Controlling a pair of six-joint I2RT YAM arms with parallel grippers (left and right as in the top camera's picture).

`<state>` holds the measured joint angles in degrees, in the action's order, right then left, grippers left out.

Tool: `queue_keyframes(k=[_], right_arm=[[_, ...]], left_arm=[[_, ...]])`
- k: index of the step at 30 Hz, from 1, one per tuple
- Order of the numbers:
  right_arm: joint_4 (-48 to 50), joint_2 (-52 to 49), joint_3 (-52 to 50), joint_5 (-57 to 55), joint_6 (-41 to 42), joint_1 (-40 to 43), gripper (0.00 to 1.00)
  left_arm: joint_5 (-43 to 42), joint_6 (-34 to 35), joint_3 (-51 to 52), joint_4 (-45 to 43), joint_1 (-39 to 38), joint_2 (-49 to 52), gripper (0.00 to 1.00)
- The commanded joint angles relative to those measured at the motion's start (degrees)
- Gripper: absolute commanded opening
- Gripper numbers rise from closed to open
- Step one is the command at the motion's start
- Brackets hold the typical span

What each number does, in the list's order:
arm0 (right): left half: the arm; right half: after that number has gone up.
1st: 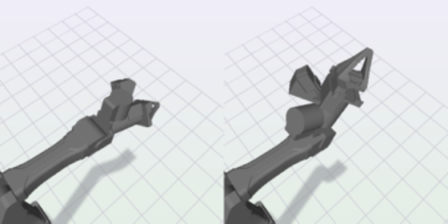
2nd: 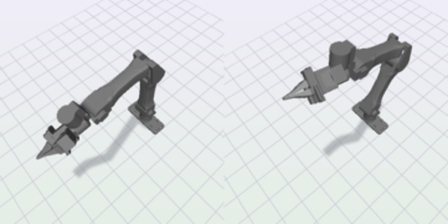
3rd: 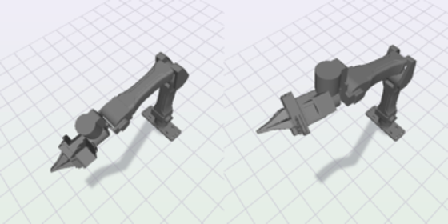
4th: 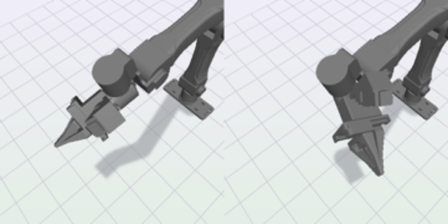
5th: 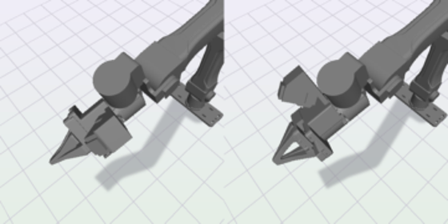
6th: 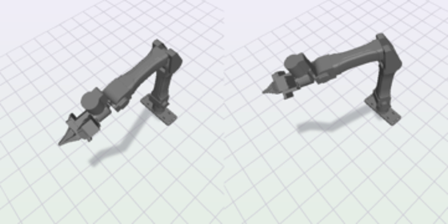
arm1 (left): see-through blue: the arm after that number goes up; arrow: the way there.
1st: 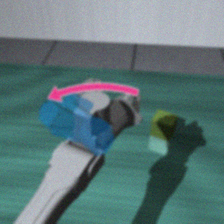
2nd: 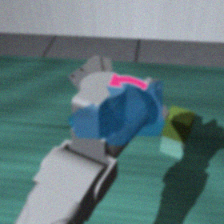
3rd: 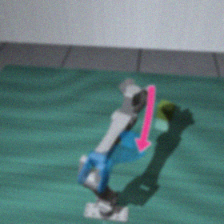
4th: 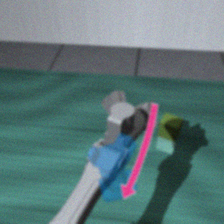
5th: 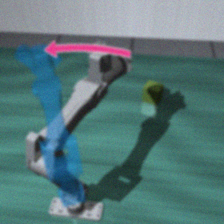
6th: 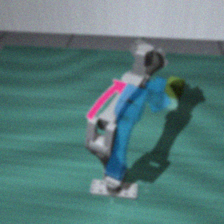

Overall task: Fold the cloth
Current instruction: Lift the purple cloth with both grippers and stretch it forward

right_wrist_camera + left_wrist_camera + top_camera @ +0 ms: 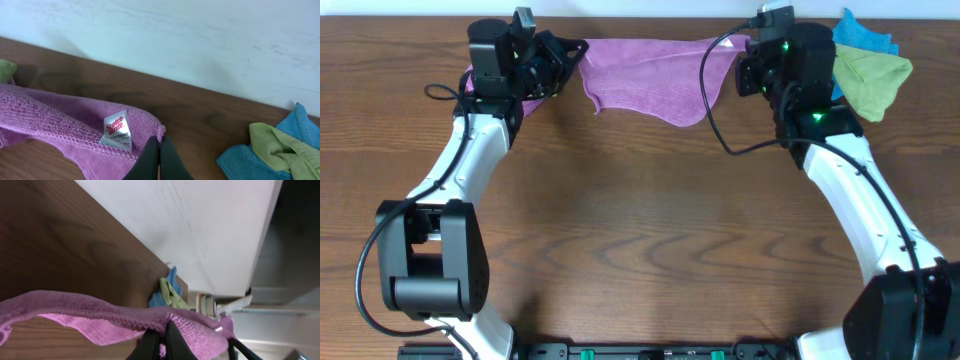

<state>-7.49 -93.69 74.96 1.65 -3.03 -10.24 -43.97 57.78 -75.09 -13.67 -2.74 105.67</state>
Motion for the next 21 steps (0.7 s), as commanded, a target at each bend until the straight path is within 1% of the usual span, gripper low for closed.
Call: queue_keyframes(k=[1, 5, 9, 13, 15, 18, 21], right_arm=[[-0.15, -0.22, 1.16, -0.94, -0.9, -0.57, 0.01], [-3.61, 1.27, 1.16, -0.76, -0.92, -1.92, 0.01], [-7.5, 4.35, 1.16, -0.76, -0.92, -2.56, 0.01], [-13.94, 7.67, 1.16, -0.59, -0.92, -2.58, 0.01], [-16.9, 8.68, 1.16, -0.28, -0.94, -2.6, 0.02], [-18.01, 8.76, 1.16, -0.33, -3.58, -2.47, 0.01], [-12.39, 6.99, 1.16, -0.35, -5.62, -1.68, 0.01]], left_arm=[[-3.78, -2.16, -2.6, -0.44, 0.52, 0.09, 0.06], [-7.74, -2.84, -2.84, -0.39, 0.52, 0.07, 0.06], [-14.36, -4.09, -2.86, -0.48, 0.81, -0.33, 0.06], [-21.14, -4.2, -2.86, -0.02, 0.96, -0.48, 0.06], [-23.69, -5.77, -2.86, 1.46, 0.96, -0.48, 0.06], [-23.98, -8.28, -2.86, 5.33, 1.53, -0.46, 0.06], [-20.24, -9.03, -2.86, 5.86, 1.99, -0.46, 0.06]])
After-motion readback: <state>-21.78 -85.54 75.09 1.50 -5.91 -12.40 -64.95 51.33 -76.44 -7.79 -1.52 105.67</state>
